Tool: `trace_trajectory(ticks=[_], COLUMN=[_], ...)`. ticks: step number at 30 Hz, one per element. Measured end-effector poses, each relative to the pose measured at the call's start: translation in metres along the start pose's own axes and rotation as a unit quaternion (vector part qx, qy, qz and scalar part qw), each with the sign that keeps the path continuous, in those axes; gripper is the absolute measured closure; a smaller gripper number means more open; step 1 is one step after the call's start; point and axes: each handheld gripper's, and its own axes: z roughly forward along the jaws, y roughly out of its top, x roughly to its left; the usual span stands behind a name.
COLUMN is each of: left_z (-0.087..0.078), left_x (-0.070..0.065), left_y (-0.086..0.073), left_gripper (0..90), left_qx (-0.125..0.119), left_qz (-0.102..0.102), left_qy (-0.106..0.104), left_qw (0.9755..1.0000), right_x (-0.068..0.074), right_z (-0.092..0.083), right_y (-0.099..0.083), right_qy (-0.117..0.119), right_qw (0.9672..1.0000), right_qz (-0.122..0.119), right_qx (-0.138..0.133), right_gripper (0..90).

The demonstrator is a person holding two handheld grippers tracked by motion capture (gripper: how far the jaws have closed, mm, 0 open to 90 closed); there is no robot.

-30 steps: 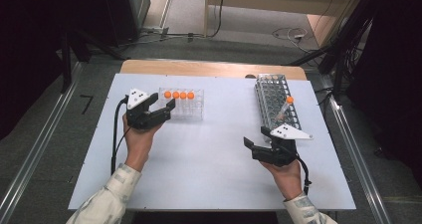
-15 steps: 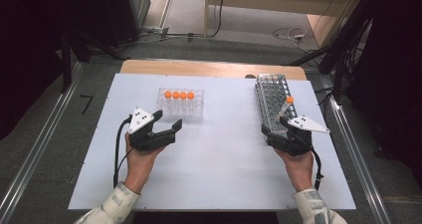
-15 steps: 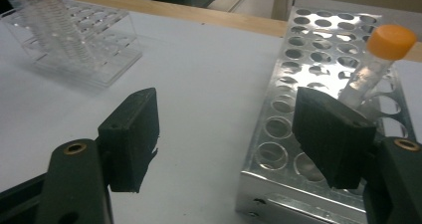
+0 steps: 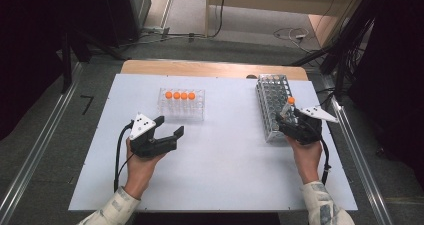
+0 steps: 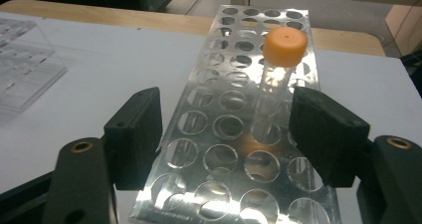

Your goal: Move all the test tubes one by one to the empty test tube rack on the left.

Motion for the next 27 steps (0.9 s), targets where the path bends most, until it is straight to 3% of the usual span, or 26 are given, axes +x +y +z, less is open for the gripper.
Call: trace_trajectory(ticks=[8, 17, 27], left_z=[0.001, 0.001, 0.002], left_x=[0.0, 0.0, -0.001], left_y=[-0.001, -0.001, -0.002], left_gripper=[23.0, 23.1, 23.4], left_qx=[0.002, 0.002, 0.005], left_qz=[0.001, 0.001, 0.002], left_qy=[-0.003, -0.006, -0.006], left_qw=[1.0, 1.0, 1.0], right_x=[-0.009, -0.014, -0.014], right_z=[0.022, 0.036, 0.041], right_y=[0.006, 0.007, 0.009], right_qy=[-0.027, -0.053, -0.057], right_qw=[0.9993, 0.9978, 0.9972], right_qz=[0.021, 0.037, 0.042], right_qx=[0.014, 0.018, 0.025], right_gripper=[34.7, 47.0, 62.5])
